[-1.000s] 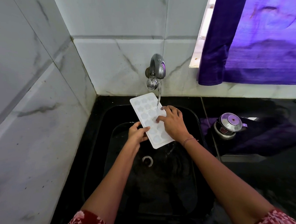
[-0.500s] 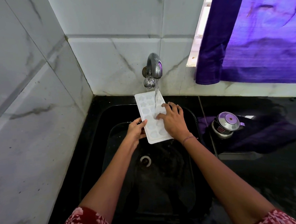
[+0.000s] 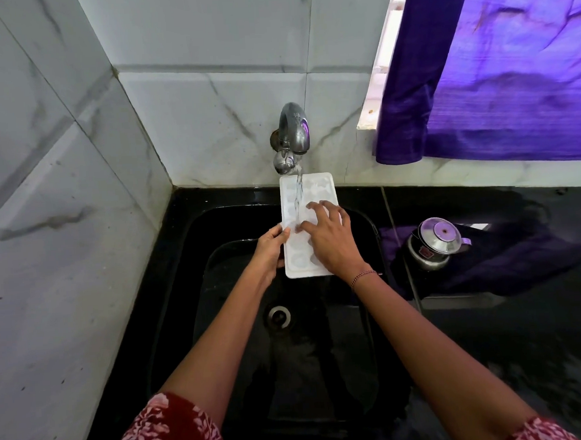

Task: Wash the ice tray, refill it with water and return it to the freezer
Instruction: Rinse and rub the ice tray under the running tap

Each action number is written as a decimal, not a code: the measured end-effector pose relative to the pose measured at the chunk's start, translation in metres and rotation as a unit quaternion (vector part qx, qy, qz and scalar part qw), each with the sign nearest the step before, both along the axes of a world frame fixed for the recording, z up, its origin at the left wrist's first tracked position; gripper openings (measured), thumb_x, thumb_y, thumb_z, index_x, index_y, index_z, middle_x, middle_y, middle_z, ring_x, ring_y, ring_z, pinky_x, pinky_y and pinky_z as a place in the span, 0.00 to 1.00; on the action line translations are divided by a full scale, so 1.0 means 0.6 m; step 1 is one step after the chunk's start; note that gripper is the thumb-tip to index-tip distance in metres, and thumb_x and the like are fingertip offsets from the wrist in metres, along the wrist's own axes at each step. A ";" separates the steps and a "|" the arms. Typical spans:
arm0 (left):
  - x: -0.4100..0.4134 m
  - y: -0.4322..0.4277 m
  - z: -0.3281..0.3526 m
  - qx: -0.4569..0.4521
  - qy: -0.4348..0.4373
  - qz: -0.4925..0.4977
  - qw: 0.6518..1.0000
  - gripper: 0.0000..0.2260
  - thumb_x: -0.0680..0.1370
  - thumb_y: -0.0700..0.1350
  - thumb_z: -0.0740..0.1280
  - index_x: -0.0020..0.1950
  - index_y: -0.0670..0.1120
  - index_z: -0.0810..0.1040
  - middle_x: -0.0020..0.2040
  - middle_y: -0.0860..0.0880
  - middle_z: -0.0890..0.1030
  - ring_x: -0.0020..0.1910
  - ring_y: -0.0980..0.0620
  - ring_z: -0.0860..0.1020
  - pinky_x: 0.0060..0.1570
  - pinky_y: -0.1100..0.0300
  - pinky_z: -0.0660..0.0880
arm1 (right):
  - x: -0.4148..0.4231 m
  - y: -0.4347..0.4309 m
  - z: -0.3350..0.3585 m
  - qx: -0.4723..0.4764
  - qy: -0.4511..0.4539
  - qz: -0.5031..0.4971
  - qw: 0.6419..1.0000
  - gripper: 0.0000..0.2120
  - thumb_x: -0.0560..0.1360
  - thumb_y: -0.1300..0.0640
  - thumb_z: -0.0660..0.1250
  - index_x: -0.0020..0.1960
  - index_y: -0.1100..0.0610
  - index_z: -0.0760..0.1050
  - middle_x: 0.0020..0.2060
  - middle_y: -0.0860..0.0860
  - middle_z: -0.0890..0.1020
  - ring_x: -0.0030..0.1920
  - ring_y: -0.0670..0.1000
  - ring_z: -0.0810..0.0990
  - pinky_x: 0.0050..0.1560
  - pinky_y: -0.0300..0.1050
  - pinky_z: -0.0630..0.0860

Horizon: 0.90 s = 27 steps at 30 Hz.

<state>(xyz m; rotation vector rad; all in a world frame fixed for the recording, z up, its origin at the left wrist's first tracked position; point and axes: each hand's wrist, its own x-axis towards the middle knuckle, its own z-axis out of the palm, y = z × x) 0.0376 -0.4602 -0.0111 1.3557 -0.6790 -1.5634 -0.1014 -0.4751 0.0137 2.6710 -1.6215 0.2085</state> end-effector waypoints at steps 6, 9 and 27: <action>-0.001 0.003 0.004 -0.004 -0.014 -0.002 1.000 0.07 0.81 0.45 0.60 0.51 0.51 0.78 0.44 0.51 0.82 0.42 0.53 0.80 0.40 0.56 0.77 | 0.001 -0.006 0.001 0.007 0.031 0.029 0.999 0.19 0.76 0.57 0.64 0.66 0.49 0.72 0.74 0.55 0.59 0.75 0.61 0.52 0.73 0.60 0.48; 0.001 0.005 0.002 -0.005 -0.016 -0.001 1.000 0.07 0.80 0.45 0.61 0.50 0.52 0.79 0.45 0.50 0.82 0.42 0.52 0.80 0.40 0.56 0.75 | 0.007 -0.004 -0.001 0.000 0.030 0.029 0.999 0.17 0.78 0.58 0.60 0.65 0.51 0.72 0.73 0.55 0.61 0.75 0.60 0.53 0.73 0.59 0.49; 0.043 0.029 -0.006 -0.020 -0.287 0.062 0.956 0.10 0.75 0.39 0.68 0.56 0.45 0.76 0.41 0.46 0.82 0.41 0.47 0.81 0.47 0.48 0.80 | 0.041 0.008 -0.045 0.143 -0.123 0.055 0.980 0.17 0.79 0.66 0.56 0.67 0.59 0.69 0.66 0.56 0.64 0.64 0.56 0.65 0.67 0.47 0.67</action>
